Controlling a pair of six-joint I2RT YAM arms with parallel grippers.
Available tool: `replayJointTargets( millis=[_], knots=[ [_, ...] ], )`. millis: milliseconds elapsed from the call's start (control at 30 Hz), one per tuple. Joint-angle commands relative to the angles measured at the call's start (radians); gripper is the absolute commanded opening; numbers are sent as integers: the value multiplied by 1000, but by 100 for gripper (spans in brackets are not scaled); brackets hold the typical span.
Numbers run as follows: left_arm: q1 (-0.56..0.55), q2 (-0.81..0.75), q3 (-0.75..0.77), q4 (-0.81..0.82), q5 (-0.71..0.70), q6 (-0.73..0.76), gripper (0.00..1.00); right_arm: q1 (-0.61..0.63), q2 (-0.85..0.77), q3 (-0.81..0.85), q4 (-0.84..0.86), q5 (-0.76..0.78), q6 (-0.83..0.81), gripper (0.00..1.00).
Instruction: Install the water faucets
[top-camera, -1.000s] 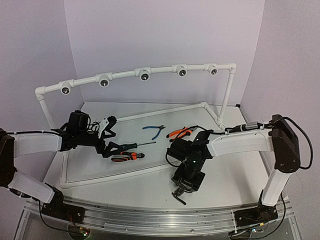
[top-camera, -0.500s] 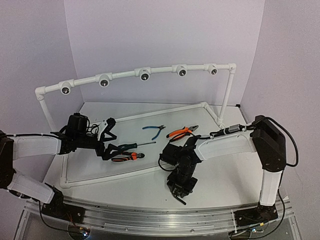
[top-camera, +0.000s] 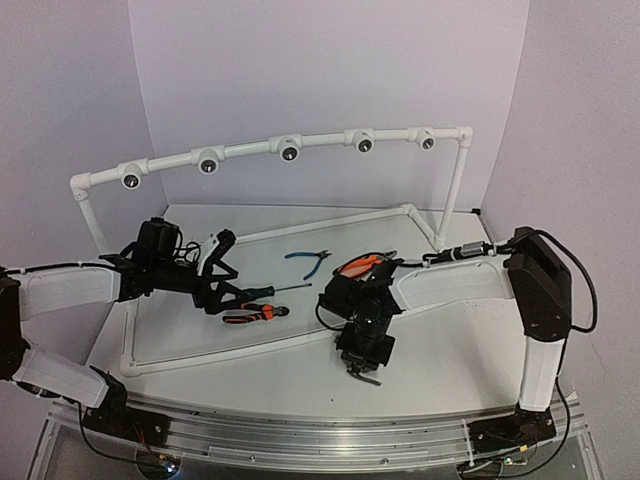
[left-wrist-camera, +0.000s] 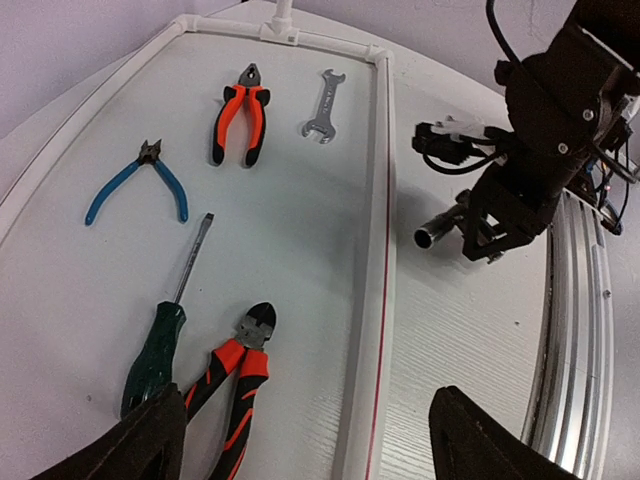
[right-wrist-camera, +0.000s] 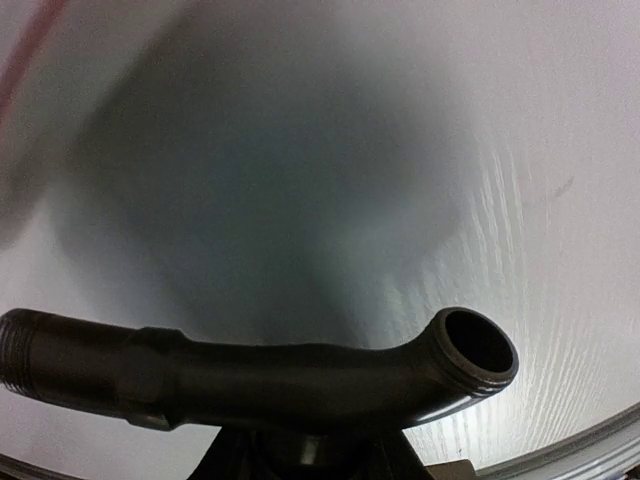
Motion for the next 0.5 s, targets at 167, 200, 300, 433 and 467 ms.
replayJointTargets(
  millis=[167, 200, 300, 433, 467],
  knots=[
    [-249, -94, 193, -350, -42, 125, 80, 99, -231, 191, 24, 619, -567, 0],
    [-275, -106, 213, -357, -58, 135, 80, 114, -241, 203, 63, 637, -616, 0],
    [-327, -144, 275, -329, -110, 188, 83, 149, -267, 242, 185, 653, -762, 0],
    [-343, -183, 324, -204, -159, 287, 83, 185, -268, 317, 247, 668, -865, 0],
    [-345, -190, 329, -170, -162, 322, 83, 195, -266, 329, 259, 667, -888, 0]
  ],
)
